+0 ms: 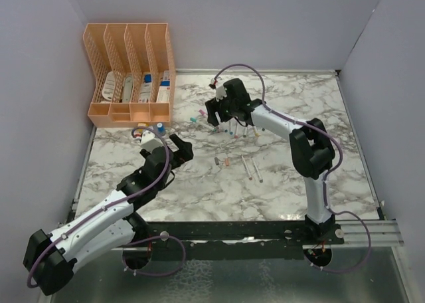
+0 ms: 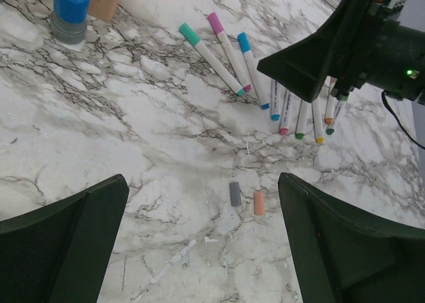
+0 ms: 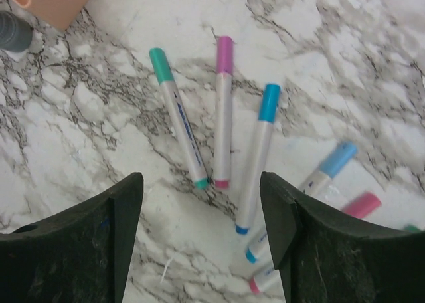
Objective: Open the pen caps
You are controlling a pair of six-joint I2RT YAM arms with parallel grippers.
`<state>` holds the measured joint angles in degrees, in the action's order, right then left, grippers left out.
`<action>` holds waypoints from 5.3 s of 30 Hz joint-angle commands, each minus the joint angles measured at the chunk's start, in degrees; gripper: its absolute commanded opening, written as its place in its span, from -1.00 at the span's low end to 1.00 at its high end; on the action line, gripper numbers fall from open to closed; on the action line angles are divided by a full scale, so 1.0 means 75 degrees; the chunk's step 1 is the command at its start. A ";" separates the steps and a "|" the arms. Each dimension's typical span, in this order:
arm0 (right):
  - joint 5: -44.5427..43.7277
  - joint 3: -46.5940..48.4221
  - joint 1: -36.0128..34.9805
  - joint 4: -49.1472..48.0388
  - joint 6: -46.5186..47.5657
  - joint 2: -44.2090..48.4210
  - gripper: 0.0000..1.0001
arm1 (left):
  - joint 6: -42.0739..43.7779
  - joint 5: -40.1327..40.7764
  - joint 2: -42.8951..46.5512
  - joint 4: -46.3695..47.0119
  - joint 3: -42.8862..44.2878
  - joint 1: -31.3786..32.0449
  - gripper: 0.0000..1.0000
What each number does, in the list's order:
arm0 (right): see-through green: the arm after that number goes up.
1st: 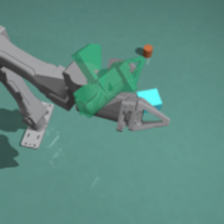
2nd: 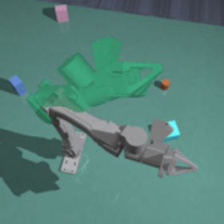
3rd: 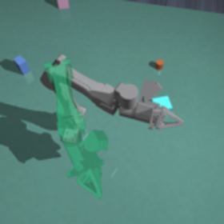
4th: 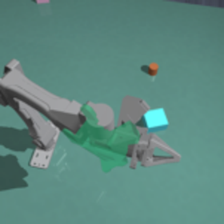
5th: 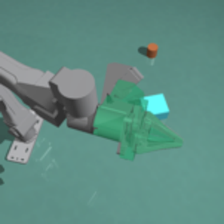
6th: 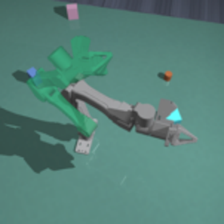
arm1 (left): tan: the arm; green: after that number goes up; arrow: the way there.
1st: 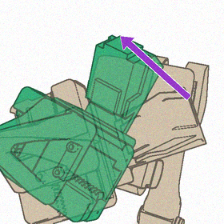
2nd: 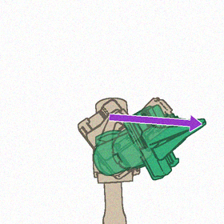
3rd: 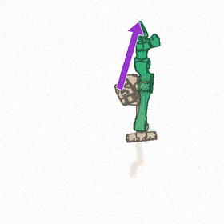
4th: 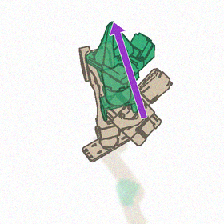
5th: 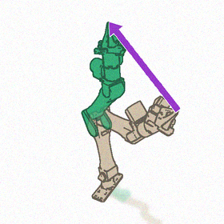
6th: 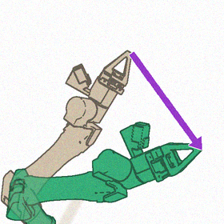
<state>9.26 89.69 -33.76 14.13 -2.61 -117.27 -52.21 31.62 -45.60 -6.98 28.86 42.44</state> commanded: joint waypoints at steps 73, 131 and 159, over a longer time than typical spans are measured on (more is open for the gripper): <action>-0.1108 -0.2434 -0.1273 -0.0960 -0.0883 0.2217 -0.97 | 0.0047 -0.0208 0.0645 0.0239 0.0348 -0.0127 0.98; -0.1148 -0.5289 -0.1263 -0.1009 -0.1337 0.6342 -0.97 | -0.1389 -0.6392 -0.5098 0.5757 0.1994 -0.0994 0.09; -0.0883 -0.5281 -0.1265 -0.0972 -0.1236 0.6566 -0.97 | -0.1484 -0.6438 -0.5256 0.5911 0.1964 -0.0970 -0.66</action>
<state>1.37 49.58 -43.07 8.91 -12.34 -69.41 -63.40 -15.14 -84.66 34.83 43.38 34.63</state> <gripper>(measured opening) 0.090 0.234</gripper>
